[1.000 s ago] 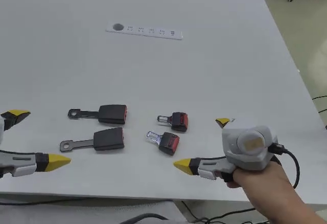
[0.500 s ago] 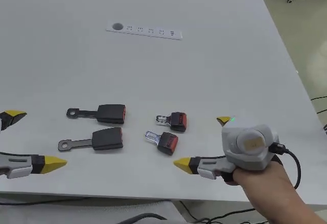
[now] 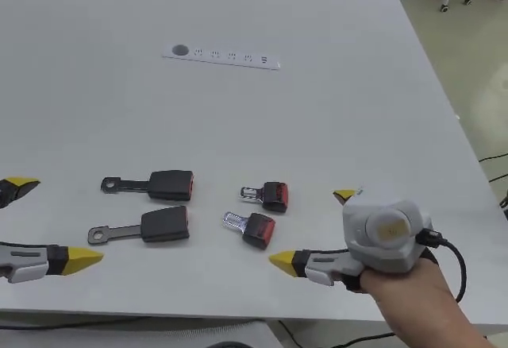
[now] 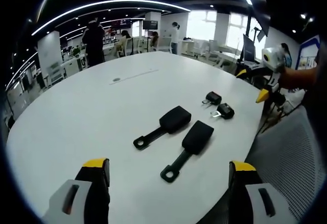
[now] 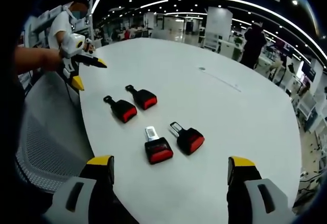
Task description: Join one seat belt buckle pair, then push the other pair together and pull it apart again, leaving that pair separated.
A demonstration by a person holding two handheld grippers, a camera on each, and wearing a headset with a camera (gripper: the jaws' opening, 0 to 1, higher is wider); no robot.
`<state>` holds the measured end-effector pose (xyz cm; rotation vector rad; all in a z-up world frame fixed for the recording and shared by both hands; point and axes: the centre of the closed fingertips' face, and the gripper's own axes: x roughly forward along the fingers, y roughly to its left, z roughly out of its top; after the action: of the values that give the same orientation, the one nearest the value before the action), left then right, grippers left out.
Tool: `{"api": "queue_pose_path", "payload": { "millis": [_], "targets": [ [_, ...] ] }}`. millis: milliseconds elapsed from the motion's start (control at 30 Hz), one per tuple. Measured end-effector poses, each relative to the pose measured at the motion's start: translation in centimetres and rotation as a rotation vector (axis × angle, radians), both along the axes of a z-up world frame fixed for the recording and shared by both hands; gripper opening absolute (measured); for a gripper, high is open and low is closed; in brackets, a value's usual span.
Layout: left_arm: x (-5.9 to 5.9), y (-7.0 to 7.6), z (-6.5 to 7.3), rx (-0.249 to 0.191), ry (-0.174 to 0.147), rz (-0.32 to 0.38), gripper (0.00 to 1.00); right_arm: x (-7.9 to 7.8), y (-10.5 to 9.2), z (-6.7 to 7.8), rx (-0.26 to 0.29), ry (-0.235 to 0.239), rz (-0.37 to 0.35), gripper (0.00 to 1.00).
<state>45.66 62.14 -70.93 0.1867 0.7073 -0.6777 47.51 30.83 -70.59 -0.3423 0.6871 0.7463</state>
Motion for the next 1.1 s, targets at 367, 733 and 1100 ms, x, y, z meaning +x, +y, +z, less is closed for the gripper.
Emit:
{"api": "queue_pose_path", "payload": {
  "millis": [367,733,1100],
  "targets": [
    [-0.2,0.1,-0.1,0.006,0.009,-0.016,0.95,-0.1,0.3,0.3,-0.008,-0.005,0.013,0.9],
    [-0.2,-0.2,0.1,-0.003,0.018,-0.023,0.92,0.0,0.3,0.3,-0.023,-0.013,0.022,0.9],
    [-0.1,-0.8,-0.1,0.018,0.013,-0.063,0.91,-0.7,1.2,0.1,-0.04,-0.015,0.052,0.89]
  ]
}}
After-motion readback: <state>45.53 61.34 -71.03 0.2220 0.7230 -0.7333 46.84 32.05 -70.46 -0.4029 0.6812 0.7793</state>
